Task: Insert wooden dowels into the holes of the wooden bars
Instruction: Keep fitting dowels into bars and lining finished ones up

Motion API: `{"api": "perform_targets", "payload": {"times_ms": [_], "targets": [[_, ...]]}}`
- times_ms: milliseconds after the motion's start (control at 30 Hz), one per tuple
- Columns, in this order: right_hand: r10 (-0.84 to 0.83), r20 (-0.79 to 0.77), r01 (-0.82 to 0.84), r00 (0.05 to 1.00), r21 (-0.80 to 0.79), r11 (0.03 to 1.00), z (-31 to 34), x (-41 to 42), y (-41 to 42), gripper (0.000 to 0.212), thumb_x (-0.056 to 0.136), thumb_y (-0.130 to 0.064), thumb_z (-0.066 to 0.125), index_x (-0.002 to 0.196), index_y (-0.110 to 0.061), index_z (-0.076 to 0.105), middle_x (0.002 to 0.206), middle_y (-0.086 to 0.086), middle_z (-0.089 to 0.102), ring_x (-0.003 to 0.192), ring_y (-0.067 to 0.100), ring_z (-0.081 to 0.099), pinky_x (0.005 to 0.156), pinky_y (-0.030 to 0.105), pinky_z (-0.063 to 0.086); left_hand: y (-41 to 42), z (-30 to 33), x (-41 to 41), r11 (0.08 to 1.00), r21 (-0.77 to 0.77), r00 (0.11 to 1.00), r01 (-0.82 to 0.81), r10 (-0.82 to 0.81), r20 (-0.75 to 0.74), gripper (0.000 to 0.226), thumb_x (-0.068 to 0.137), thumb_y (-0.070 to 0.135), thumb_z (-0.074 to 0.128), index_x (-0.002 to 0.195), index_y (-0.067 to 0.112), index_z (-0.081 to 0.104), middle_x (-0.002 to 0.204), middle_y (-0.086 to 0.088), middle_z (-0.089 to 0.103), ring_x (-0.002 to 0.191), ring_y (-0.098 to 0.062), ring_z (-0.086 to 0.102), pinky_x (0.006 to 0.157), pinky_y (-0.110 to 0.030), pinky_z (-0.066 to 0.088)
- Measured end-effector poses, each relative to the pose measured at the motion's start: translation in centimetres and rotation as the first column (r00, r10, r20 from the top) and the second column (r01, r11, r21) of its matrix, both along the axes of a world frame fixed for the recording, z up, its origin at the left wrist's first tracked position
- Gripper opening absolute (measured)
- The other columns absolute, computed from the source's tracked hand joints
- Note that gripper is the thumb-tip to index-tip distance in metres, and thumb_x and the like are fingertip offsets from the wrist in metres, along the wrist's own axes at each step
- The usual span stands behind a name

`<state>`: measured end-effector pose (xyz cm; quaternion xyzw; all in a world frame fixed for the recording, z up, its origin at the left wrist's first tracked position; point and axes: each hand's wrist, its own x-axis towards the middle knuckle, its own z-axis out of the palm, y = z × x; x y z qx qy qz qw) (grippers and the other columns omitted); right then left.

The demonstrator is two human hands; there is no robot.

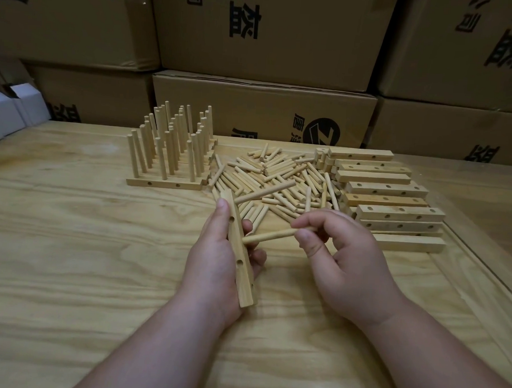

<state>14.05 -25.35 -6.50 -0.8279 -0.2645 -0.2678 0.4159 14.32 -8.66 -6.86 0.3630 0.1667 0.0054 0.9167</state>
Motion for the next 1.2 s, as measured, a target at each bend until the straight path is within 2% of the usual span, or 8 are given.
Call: {"api": "perform_targets", "payload": {"times_ms": [133, 367, 500, 667, 767, 900, 1033, 1200], "targets": [[0.017, -0.125, -0.011, 0.992, 0.047, 0.999, 0.3, 0.0, -0.2, 0.013, 0.091, -0.024, 0.061, 0.096, -0.035, 0.067, 0.092, -0.016, 0.064, 0.086, 0.007, 0.061, 0.073, 0.012, 0.045, 0.0, -0.2, 0.0, 1.0, 0.018, 1.0, 0.016, -0.016, 0.011, 0.032, 0.092, 0.05, 0.065, 0.103, 0.02, 0.068, 0.072, -0.001, 0.061, 0.053, -0.013, 0.053, 0.047, -0.028, 0.045], [0.026, -0.239, -0.004, 0.971, 0.088, 0.996, 0.5, -0.1, -0.5, 0.009, 0.09, -0.031, 0.063, 0.093, -0.035, 0.07, 0.081, -0.012, 0.066, 0.076, 0.013, 0.063, 0.069, 0.027, 0.051, 0.0, -0.3, -0.1, 0.998, 0.054, 0.999, 0.029, -0.03, 0.021, 0.036, 0.091, 0.051, 0.066, 0.108, 0.019, 0.071, 0.075, -0.002, 0.068, 0.057, -0.013, 0.061, 0.051, -0.029, 0.051], [0.029, -0.246, -0.012, 0.969, 0.07, 0.997, 0.6, -0.1, -0.6, 0.017, 0.094, -0.017, 0.069, 0.092, -0.033, 0.071, 0.08, -0.01, 0.069, 0.073, 0.01, 0.065, 0.064, 0.018, 0.05, -0.1, -0.2, -0.1, 0.993, 0.081, 0.994, 0.089, -0.094, 0.059, 0.042, 0.098, 0.051, 0.055, 0.123, 0.018, 0.063, 0.1, -0.007, 0.079, 0.079, -0.017, 0.076, 0.058, -0.03, 0.058], [0.029, -0.274, -0.012, 0.961, 0.063, 0.998, 0.7, -0.1, -0.7, 0.017, 0.094, -0.017, 0.069, 0.09, -0.034, 0.07, 0.079, -0.012, 0.07, 0.073, 0.005, 0.066, 0.063, 0.01, 0.046, -0.2, 0.1, -0.2, 0.991, 0.067, 0.989, 0.117, -0.122, 0.086, 0.042, 0.101, 0.05, 0.048, 0.128, 0.02, 0.059, 0.106, -0.01, 0.078, 0.091, -0.022, 0.077, 0.06, -0.029, 0.06], [0.044, -0.274, -0.025, 0.961, 0.073, 0.997, 0.6, 0.0, -0.8, 0.017, 0.094, -0.016, 0.068, 0.09, -0.032, 0.071, 0.078, -0.013, 0.07, 0.073, 0.004, 0.066, 0.063, 0.009, 0.046, -0.2, 0.1, -0.3, 0.99, 0.07, 0.989, 0.121, -0.127, 0.079, 0.041, 0.102, 0.05, 0.047, 0.128, 0.02, 0.058, 0.107, -0.01, 0.078, 0.094, -0.023, 0.077, 0.062, -0.03, 0.06], [0.058, -0.256, -0.047, 0.965, 0.048, 0.998, 0.5, 0.1, -0.6, 0.01, 0.093, -0.024, 0.066, 0.088, -0.032, 0.069, 0.081, -0.01, 0.067, 0.075, 0.01, 0.062, 0.065, 0.022, 0.049, -0.2, 0.1, -0.3, 0.987, 0.081, 0.986, 0.141, -0.147, 0.079, 0.04, 0.103, 0.048, 0.045, 0.128, 0.02, 0.059, 0.106, -0.011, 0.078, 0.092, -0.023, 0.077, 0.063, -0.031, 0.061], [0.106, -0.226, -0.12, 0.968, -0.053, 0.991, 0.3, -0.2, 0.0, 0.02, 0.089, -0.019, 0.073, 0.089, -0.039, 0.07, 0.091, -0.016, 0.069, 0.093, 0.004, 0.064, 0.074, 0.007, 0.042, -0.4, -0.1, -0.4, 0.969, 0.165, 0.972, 0.185, -0.205, 0.111, 0.04, 0.105, 0.046, 0.043, 0.132, 0.019, 0.056, 0.105, -0.012, 0.078, 0.095, -0.027, 0.076, 0.065, -0.033, 0.062], [0.072, -0.178, -0.089, 0.981, -0.089, 0.992, 0.2, -0.2, 0.4, 0.01, 0.085, -0.026, 0.076, 0.094, -0.029, 0.077, 0.081, -0.018, 0.06, 0.079, 0.007, 0.059, 0.067, 0.012, 0.041, -0.4, -0.2, -0.4, 0.956, 0.234, 0.966, 0.178, -0.215, 0.143, 0.041, 0.107, 0.044, 0.038, 0.134, 0.018, 0.054, 0.106, -0.009, 0.078, 0.095, -0.027, 0.076, 0.07, -0.036, 0.064]]}}
